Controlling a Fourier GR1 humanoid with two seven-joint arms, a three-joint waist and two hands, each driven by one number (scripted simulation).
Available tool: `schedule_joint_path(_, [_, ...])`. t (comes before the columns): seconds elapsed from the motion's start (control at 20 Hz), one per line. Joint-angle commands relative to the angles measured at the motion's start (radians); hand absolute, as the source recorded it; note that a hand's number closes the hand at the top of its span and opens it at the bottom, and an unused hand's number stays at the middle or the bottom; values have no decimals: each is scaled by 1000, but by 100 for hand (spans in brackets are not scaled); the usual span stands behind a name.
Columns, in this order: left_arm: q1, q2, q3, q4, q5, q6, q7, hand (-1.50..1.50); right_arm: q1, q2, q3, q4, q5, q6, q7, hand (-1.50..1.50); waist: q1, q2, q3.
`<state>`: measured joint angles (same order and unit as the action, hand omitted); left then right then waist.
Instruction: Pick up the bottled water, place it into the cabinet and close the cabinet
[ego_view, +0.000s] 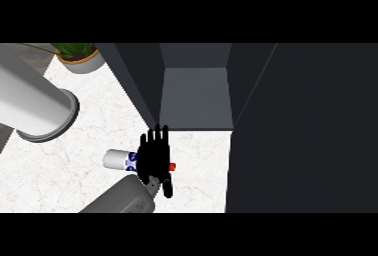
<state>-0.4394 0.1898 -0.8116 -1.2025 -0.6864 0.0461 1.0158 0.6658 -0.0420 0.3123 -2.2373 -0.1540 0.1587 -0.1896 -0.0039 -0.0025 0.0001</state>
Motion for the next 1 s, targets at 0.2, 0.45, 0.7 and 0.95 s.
schedule_joint_path(0.2, [82,86,130,-81,-30,-36,-28,-150,5,-9,5,-1,-8,-11,-13,-150,1,0,0])
schedule_joint_path(0.45, [113,119,222,-51,1,-11,-112,-150,4,-30,-26,19,-32,0,-21,-150,1,2,0])
schedule_joint_path(0.7, [126,137,287,-5,-3,-27,-222,-150,113,-48,33,-16,-5,18,-96,-150,-7,0,0])
schedule_joint_path(0.95, [147,103,330,46,-39,-18,-274,-150,24,-55,-21,58,-32,25,-105,-150,-5,2,0])
